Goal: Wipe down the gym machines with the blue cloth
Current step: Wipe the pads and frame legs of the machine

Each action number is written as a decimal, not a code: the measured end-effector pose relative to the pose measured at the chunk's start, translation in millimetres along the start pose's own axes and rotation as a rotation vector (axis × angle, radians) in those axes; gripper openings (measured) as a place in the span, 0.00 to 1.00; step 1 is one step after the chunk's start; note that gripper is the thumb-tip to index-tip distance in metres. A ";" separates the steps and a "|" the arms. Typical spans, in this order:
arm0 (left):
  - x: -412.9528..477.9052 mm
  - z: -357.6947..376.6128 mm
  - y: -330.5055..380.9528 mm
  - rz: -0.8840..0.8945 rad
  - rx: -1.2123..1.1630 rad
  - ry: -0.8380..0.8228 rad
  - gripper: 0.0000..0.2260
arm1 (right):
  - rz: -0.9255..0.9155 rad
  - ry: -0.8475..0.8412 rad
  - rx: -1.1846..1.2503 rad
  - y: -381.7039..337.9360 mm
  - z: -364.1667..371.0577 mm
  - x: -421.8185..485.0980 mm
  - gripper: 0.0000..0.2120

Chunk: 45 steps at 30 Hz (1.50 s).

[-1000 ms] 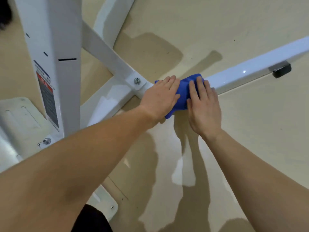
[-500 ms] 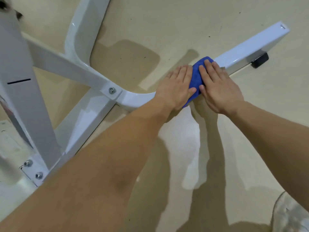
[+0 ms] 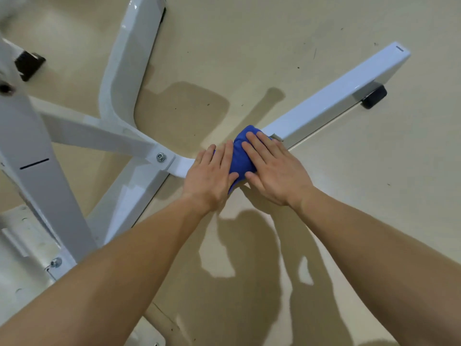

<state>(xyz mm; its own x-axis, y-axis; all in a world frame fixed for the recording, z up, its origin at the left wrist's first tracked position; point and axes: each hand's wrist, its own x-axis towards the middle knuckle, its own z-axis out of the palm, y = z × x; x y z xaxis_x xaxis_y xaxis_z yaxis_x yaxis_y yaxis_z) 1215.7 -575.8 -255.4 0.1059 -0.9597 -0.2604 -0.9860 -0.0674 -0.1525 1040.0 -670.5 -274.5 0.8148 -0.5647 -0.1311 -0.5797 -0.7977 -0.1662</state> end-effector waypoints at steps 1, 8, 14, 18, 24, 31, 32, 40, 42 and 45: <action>4.0 -1.0 5.1 0.007 0.016 0.016 0.32 | -0.009 0.001 0.005 9.8 -4.5 1.0 0.33; 45.8 -6.2 38.2 0.008 -0.081 0.088 0.33 | -0.112 0.024 -0.104 60.4 -30.3 32.4 0.31; 51.3 -8.9 35.2 0.041 -0.130 0.104 0.32 | -0.209 -0.008 -0.226 82.3 -33.4 39.4 0.38; 12.8 -4.5 12.0 -0.007 -0.081 0.078 0.31 | -0.297 -0.010 -0.224 40.7 -19.6 35.9 0.34; -22.6 -0.2 -22.6 -0.066 0.088 0.031 0.30 | -0.383 0.076 -0.182 -15.5 -8.0 57.0 0.37; -9.4 0.7 -2.8 -0.066 0.051 -0.016 0.30 | -0.518 0.204 -0.156 14.7 -3.3 68.4 0.35; -4.9 0.3 1.0 -0.070 0.039 -0.004 0.29 | -0.528 0.219 -0.153 21.3 -1.8 68.9 0.34; 24.4 -2.7 43.3 -0.200 -0.107 0.151 0.27 | -0.588 0.233 -0.114 76.2 -4.5 75.3 0.33; 34.5 -7.3 54.4 -0.220 -0.102 0.157 0.27 | -0.592 0.234 -0.121 90.5 -6.6 76.1 0.33; 51.9 -13.8 71.0 -0.244 -0.089 0.172 0.27 | -0.603 0.251 -0.140 113.3 -10.1 76.1 0.33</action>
<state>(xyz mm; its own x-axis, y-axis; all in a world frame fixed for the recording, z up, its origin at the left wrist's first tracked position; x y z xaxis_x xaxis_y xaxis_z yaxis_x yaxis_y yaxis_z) 1149.4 -634.2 -266.6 0.3247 -0.9439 -0.0597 -0.9425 -0.3176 -0.1044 1036.5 -806.0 -293.4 0.9833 -0.0293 0.1796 -0.0283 -0.9996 -0.0082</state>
